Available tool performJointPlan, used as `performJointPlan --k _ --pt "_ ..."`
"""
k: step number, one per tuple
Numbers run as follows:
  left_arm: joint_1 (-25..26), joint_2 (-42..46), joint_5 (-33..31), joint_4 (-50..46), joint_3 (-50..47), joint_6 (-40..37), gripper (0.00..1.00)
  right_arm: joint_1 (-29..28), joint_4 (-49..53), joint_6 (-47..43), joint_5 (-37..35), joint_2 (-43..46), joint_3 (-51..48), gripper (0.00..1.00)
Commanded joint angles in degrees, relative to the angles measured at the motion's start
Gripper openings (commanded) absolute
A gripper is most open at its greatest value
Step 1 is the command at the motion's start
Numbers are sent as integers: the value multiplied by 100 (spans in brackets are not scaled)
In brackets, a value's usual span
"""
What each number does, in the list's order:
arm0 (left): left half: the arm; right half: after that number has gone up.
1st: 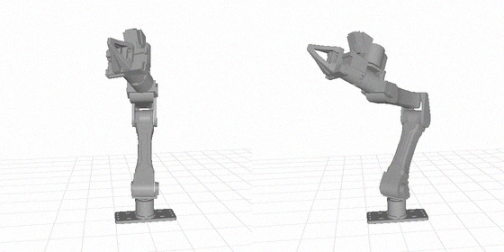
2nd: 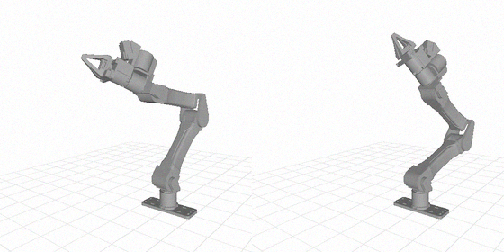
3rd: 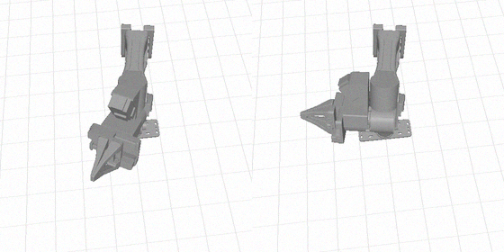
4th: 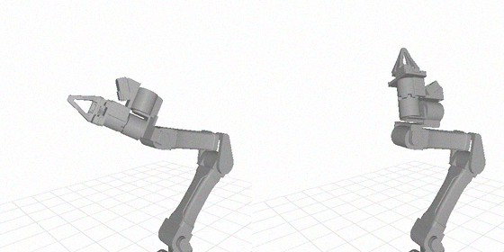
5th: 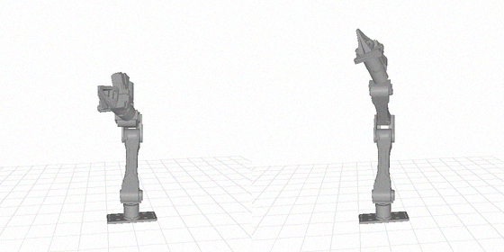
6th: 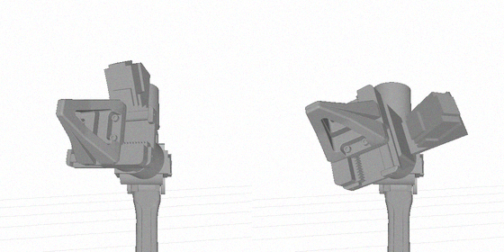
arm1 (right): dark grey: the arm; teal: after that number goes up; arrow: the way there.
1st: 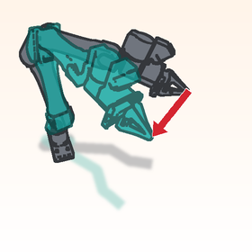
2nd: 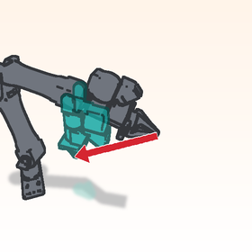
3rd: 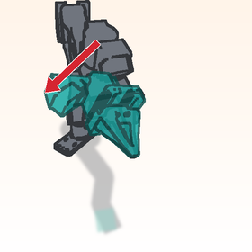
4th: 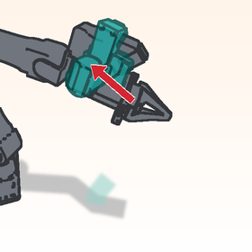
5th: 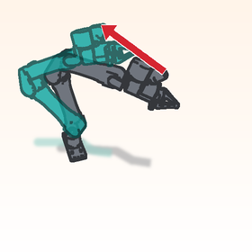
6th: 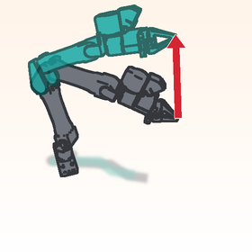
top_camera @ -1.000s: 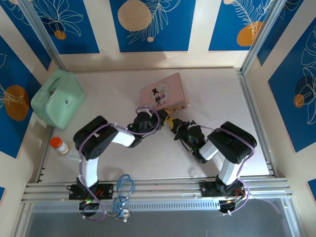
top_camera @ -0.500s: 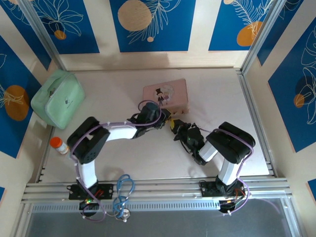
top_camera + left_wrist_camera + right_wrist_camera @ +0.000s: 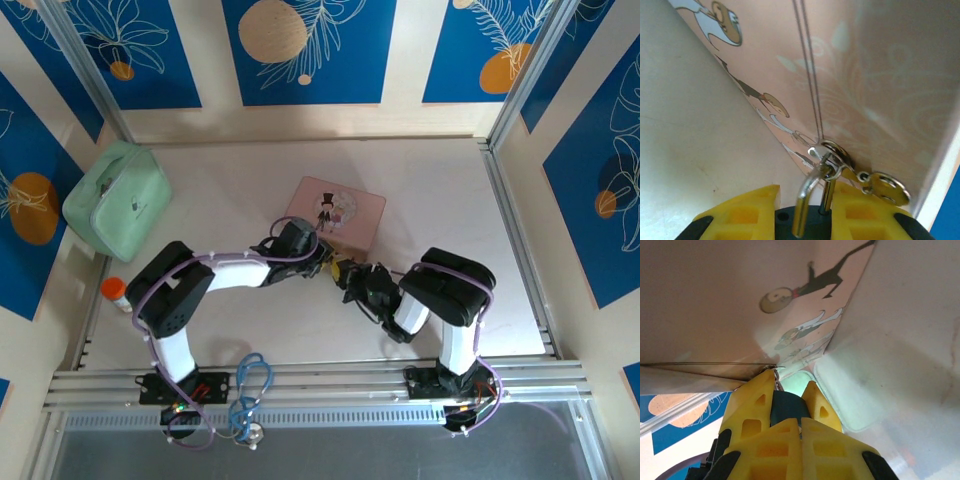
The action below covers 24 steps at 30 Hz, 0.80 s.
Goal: Unlock the padlock with the key
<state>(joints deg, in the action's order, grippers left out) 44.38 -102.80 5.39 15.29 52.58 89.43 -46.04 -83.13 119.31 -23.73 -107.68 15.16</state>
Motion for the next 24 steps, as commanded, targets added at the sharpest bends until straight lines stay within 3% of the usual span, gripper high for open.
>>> performJointPlan --k 1,2,3,6,8,11,15,17,20,24 --pt "204 -105 798 1111 188 115 0 -162 280 728 719 -240 -150 0" --pt "207 -130 881 963 222 80 0 -16 291 505 855 -169 -198 0" --pt "200 -143 951 812 242 83 0 200 372 221 1078 -52 -259 7" --pt "211 -126 1042 478 281 40 0 590 1350 -341 1526 638 -432 39" --pt "195 -128 1114 404 288 48 0 689 2167 -857 1705 1250 -402 49" --pt "191 -143 1244 -45 492 -184 0 711 3829 -1737 1846 2392 -113 57" --pt "166 -170 1374 -568 640 -530 0 765 7263 -3218 1319 4350 598 62" --pt "146 -176 1385 -690 593 -592 0 865 8648 -4073 1125 4803 1153 60" --pt "113 -287 1588 -497 566 -561 0 816 9675 -5217 972 4792 1741 47" --pt "115 -383 1695 -664 682 -659 0 754 9702 -5874 998 4521 1908 44"
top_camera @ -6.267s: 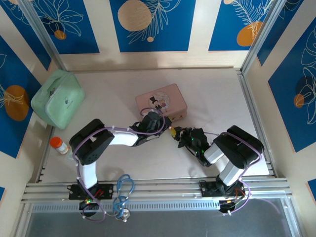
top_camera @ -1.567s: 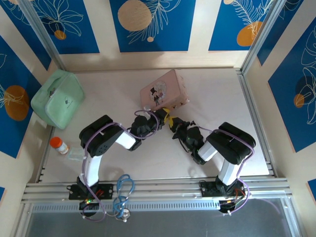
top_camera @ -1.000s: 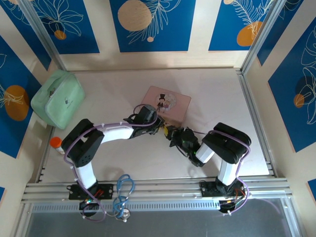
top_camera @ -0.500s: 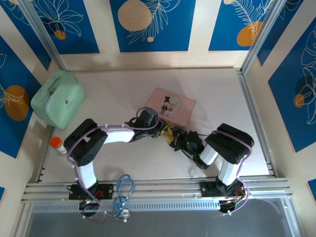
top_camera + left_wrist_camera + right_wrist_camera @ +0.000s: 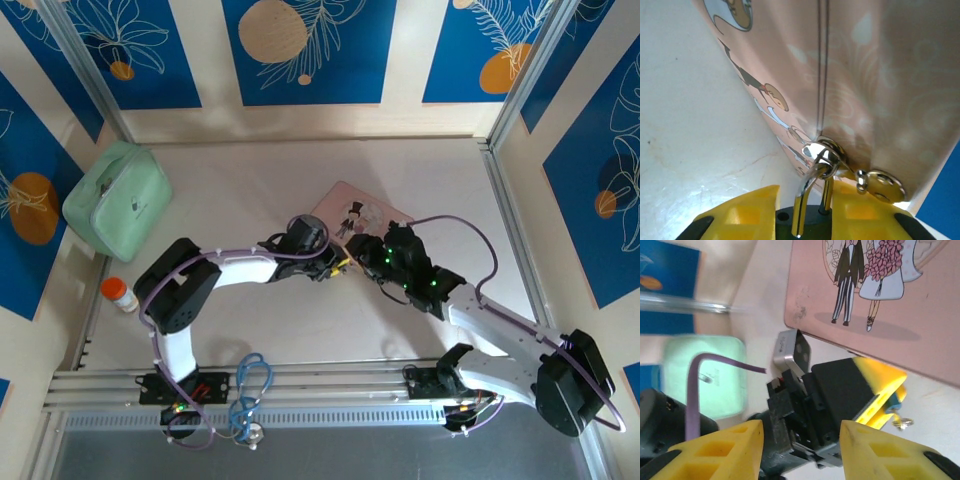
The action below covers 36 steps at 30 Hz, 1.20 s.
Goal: Unlock the padlock with the key
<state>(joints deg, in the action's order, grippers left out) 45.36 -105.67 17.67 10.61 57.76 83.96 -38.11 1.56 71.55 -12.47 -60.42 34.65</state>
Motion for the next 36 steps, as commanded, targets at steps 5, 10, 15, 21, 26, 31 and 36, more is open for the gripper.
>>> performJointPlan --k 5,10,15,21,26,31,36 --pt "14 -179 617 -453 412 -234 0 -463 1164 -476 -455 361 -550 43" --pt "7 -147 366 -1611 987 -1280 0 -42 1211 -2 -138 663 -974 44" --pt "16 -199 273 -2293 1084 -2006 0 1094 644 -620 977 116 -886 42" --pt "113 -325 630 -1993 993 -2097 26 1334 916 -1116 1080 -314 -380 40" --pt "172 257 59 -2960 1335 -2830 55 1630 1364 -1776 1086 -559 -33 40" --pt "59 901 -304 -3898 1399 -3521 63 1741 1827 -2584 1117 -736 491 40" --pt "-453 1363 -429 -3835 1220 -3867 59 714 2277 -2562 163 -553 672 43"
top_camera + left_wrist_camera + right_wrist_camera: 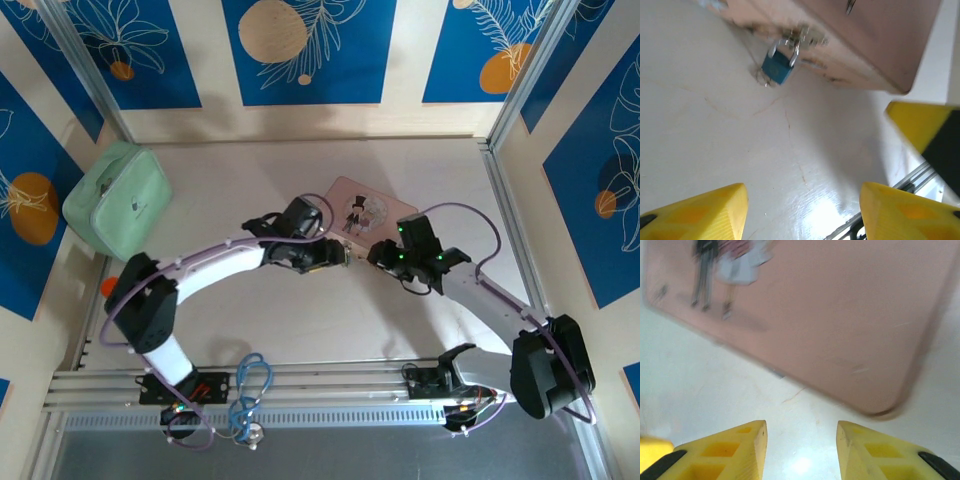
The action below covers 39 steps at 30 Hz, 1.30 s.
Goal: Unlock the padlock with the key
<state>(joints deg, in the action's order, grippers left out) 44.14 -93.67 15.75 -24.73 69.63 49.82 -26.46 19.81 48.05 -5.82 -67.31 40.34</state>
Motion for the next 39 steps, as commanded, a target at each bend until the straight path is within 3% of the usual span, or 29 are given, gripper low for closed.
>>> performJointPlan --k 1,7,10,17,22,27,29,32,35,39 --pt "-459 158 -285 -275 114 -566 59 -608 381 -124 -641 150 58 43" --pt "-698 -904 -1457 -739 1905 -1745 57 -303 2 -164 -610 -503 136 38" --pt "-696 -1647 -1419 -1068 3080 -1939 45 -264 157 -335 -657 -697 367 37" --pt "-657 -3099 -853 -1494 4523 -1930 26 44 168 -348 -524 -648 272 37" --pt "-601 -2842 -768 -1023 3455 -1697 24 385 21 -610 -415 -767 388 39" --pt "-565 -2214 -520 -299 2071 -1237 24 489 -171 -1186 -331 -1204 817 48" --pt "-560 -2010 -461 -61 1684 -1077 24 285 -275 -1319 -355 -1217 861 51" --pt "-561 -1819 -357 116 1439 -942 24 -394 -199 -1187 -952 -1155 767 56" --pt "-560 -1627 -292 268 1364 -805 24 -983 -95 -539 -1673 -1164 589 60" --pt "-563 -1348 -201 426 1301 -594 26 -1243 110 488 -2063 -1584 665 62"
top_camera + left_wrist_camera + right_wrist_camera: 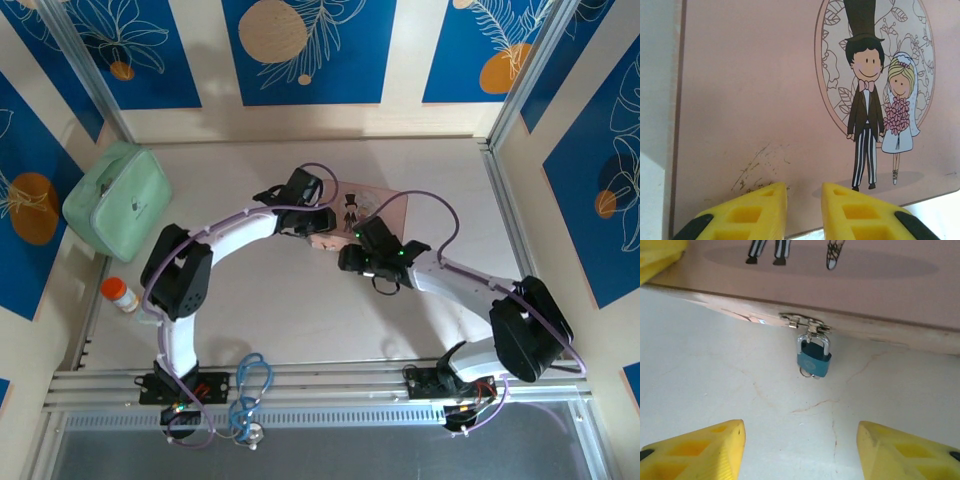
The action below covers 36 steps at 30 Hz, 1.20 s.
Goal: Unlock the padlock with the key
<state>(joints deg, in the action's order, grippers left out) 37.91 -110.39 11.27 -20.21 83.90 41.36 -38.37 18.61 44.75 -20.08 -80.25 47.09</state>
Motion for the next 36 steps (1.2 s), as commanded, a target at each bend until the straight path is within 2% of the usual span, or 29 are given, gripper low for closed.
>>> performJointPlan --k 1,4,6,11,13,17,19,22,25,28,36 --pt "60 379 278 13 -156 289 26 -124 171 925 -719 -408 29 63" --pt "62 479 332 69 -216 320 28 -331 144 1008 -901 -949 399 65" --pt "43 408 343 6 -178 285 28 -393 706 1213 -1136 -1424 899 65" --pt "39 228 509 93 -163 311 27 -438 997 1347 -1417 -1833 1413 63" --pt "39 178 551 117 -172 328 27 -417 1408 1533 -1568 -2022 1733 62" --pt "25 171 568 143 -237 328 27 -458 3008 2012 -1912 -2832 2924 61" --pt "19 197 570 195 -307 362 27 -528 3315 2103 -1993 -3101 3200 61" --pt "-8 255 590 287 -434 440 26 -595 3223 2223 -2028 -3244 3212 60" --pt "-4 273 621 332 -512 469 26 -701 2476 1879 -2003 -3135 2933 61" --pt "-10 255 661 360 -573 495 25 -699 2441 1802 -2047 -3312 3086 63" --pt "-50 328 692 506 -758 574 24 -610 2911 1837 -2196 -3510 3253 37"
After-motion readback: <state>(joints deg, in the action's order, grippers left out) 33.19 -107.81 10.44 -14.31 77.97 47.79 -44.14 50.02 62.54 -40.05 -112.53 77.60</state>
